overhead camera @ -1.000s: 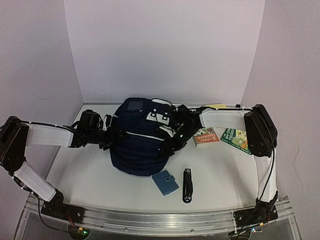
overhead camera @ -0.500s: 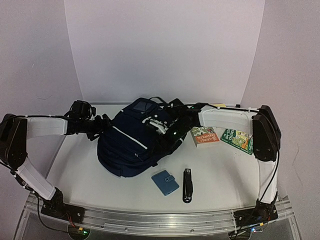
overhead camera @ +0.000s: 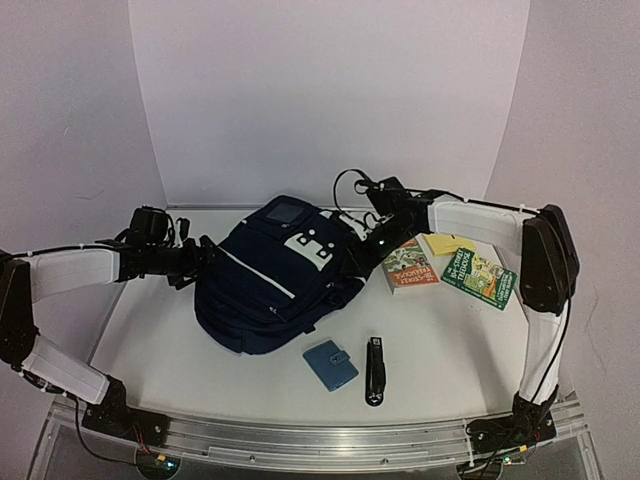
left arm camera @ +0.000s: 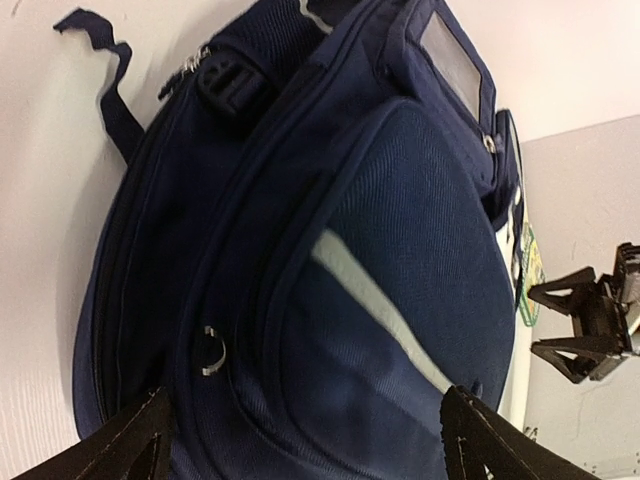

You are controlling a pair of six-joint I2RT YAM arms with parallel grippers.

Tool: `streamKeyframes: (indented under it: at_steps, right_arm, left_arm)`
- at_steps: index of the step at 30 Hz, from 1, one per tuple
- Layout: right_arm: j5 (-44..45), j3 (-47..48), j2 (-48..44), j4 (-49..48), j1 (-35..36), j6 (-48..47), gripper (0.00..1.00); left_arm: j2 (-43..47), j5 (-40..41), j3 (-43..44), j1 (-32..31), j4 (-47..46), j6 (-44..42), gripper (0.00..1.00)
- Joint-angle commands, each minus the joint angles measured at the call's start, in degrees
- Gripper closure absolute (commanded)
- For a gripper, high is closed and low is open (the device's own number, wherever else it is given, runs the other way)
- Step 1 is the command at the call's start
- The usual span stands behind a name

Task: Pack the student bag
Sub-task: Zip the student bag at the center of the board, then unzip the student bag at the center of the board.

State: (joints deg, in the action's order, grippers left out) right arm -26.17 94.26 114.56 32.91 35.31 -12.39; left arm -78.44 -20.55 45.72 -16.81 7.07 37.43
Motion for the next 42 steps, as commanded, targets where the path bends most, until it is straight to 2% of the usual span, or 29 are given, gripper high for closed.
streamKeyframes:
  at_steps: [1, 9, 12, 15, 17, 23, 28, 36, 42]
  right_arm:
    - [0.4, 1.1, 4.3, -0.2, 0.4, -5.4, 0.33]
    - [-3.7, 3.5, 8.6, 0.4, 0.4, -8.2, 0.33]
    - [-7.3, 3.8, 9.1, 0.9, 0.4, -8.6, 0.36]
    - [-10.0, 4.0, 9.4, 1.3, 0.4, -8.9, 0.46]
    - [-10.4, 4.4, 9.5, 1.6, 0.4, -9.0, 0.58]
    - [-11.4, 4.4, 8.6, 3.6, 0.4, -10.6, 0.76]
    - [-11.5, 3.9, 6.8, 5.6, 0.4, -11.1, 0.99]
    - [-8.2, 5.8, 5.6, 5.8, 0.4, -5.2, 1.00]
    - [-7.0, 3.6, 3.9, 5.7, 4.0, -2.2, 1.00]
  left_arm:
    - [3.5, -2.9, -2.9, -0.6, -0.8, -0.8, 0.07]
    - [4.0, -4.1, -4.9, -2.8, -2.6, -1.2, 0.06]
    - [3.6, -3.6, -5.0, -4.0, -3.0, -1.5, 0.06]
    - [3.5, -2.7, -5.2, -4.6, -2.9, -1.6, 0.06]
    - [3.8, -2.1, -5.3, -4.6, -2.9, -1.6, 0.06]
    - [4.7, -0.7, -5.2, -4.6, -2.1, -1.9, 0.07]
    - [6.1, -0.2, -5.5, -4.8, -1.3, -3.2, 0.07]
    - [8.9, 6.3, -6.1, -8.4, 3.3, -6.7, 0.06]
    - [7.4, 6.3, -9.5, -10.4, -2.0, -2.2, 0.10]
